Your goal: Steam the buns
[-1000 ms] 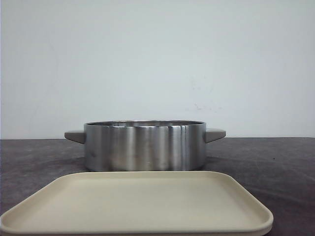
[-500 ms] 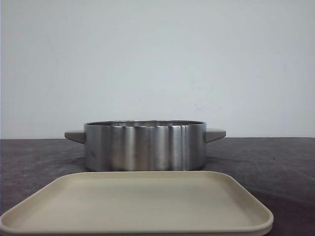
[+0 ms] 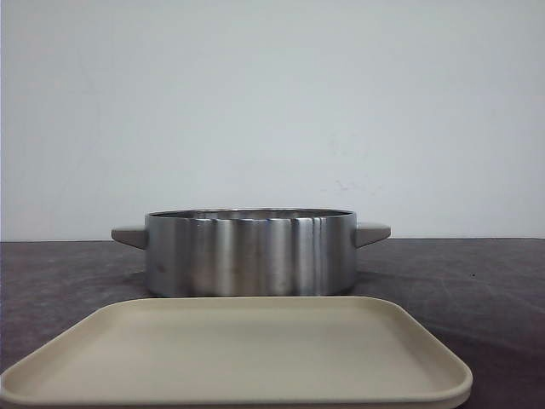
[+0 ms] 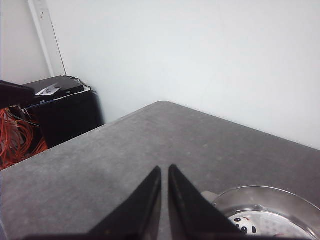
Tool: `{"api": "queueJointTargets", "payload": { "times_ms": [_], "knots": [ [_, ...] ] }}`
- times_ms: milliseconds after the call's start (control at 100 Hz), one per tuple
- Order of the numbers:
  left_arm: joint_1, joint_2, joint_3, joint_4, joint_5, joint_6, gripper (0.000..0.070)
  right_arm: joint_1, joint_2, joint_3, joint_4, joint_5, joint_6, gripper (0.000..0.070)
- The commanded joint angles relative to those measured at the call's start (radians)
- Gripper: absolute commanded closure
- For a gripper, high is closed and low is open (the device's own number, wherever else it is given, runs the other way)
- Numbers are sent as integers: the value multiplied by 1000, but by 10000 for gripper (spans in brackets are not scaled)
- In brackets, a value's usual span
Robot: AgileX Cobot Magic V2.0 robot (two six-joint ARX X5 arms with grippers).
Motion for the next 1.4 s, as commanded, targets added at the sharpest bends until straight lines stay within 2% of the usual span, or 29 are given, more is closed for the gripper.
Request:
{"api": "queueJointTargets", "payload": {
  "times_ms": [0,270,410,480,560,730,800,1100,1390],
  "knots": [
    [-5,5,14,12,0,0,700,14,8,17,9,1,-10,684],
    [-5,5,14,12,0,0,700,10,8,17,-11,3,-10,683],
    [-5,5,14,12,0,0,700,-93,-36,-16,-58,32,-20,684],
    [-5,5,14,12,0,0,700,-175,-77,-72,-32,5,-54,684],
    [-5,5,14,12,0,0,700,-281,-144,-178,55,-43,-95,684],
    [-5,5,14,12,0,0,700,-541,-341,-488,306,-286,-127,683],
    [-5,5,14,12,0,0,700,-639,-435,-609,351,-342,-127,684],
    [-5,5,14,12,0,0,700,-908,-799,-958,330,-351,-106,684],
    [-5,5,14,12,0,0,700,-1067,-903,-1064,249,-362,-67,684]
  ]
}}
